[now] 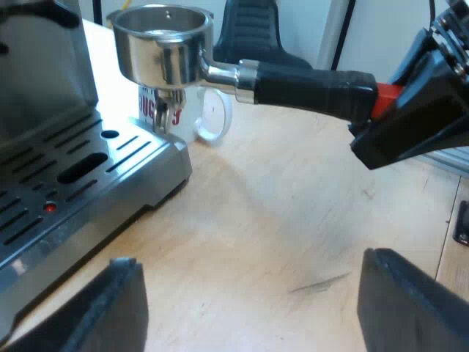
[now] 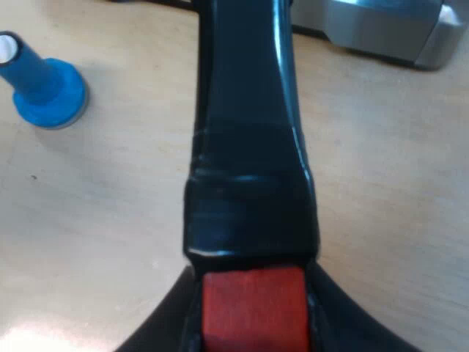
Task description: Grind coffee beans and then tamp
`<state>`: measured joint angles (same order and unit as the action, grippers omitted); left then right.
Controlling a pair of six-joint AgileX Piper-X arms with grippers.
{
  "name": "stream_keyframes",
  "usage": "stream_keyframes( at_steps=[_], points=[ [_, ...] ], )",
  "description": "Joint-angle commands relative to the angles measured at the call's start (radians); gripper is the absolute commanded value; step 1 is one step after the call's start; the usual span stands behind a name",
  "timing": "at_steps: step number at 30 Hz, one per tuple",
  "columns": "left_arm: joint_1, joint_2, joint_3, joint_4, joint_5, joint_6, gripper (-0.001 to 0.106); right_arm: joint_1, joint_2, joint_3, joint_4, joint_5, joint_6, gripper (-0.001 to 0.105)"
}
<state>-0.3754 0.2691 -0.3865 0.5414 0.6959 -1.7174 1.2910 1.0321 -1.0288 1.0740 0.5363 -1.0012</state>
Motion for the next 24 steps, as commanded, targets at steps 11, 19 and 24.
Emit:
stream_keyframes(
  at_steps=[11, 19, 24],
  points=[
    [-0.005, -0.219, -0.003, 0.144, -0.098, -0.002, 0.063, 0.201, -0.022, 0.060, -0.016, 0.175, 0.069, 0.000],
    [-0.005, -0.295, -0.003, 0.237, -0.216, 0.016, 0.063, 0.214, -0.022, 0.153, -0.073, 0.211, 0.089, 0.000],
    [-0.005, -0.295, -0.003, 0.241, -0.259, 0.016, 0.063, 0.213, -0.022, 0.224, -0.191, 0.211, 0.029, 0.000]
  ],
)
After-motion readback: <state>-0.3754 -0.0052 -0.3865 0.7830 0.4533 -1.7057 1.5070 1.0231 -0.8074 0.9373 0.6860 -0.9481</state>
